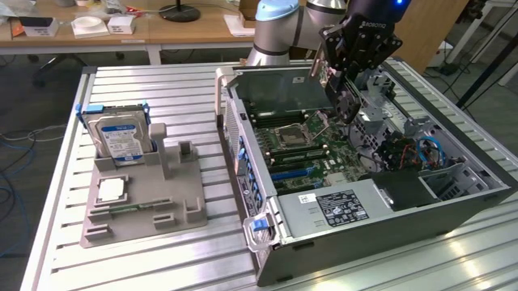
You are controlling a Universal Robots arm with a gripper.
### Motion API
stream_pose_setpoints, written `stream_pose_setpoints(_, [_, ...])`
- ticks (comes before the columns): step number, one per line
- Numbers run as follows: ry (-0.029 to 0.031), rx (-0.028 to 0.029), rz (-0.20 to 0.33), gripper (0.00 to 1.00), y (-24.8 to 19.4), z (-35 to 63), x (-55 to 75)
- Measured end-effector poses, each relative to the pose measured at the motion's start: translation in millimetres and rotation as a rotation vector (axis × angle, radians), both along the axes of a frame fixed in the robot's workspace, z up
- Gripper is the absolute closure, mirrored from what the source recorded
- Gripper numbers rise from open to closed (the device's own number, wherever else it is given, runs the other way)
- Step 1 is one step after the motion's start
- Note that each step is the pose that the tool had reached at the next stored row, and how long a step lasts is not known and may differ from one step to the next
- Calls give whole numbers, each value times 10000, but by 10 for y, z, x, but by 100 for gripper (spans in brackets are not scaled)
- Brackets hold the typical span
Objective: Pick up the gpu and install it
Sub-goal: 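Insert the gpu into the slot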
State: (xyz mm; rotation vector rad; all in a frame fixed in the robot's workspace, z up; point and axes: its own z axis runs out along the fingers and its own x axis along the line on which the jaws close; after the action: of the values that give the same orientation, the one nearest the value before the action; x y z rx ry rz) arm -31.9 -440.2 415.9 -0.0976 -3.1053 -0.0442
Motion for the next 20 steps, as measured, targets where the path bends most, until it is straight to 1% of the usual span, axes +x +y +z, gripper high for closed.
stream_pose_setpoints(20, [0, 0, 133, 74, 0, 0, 0])
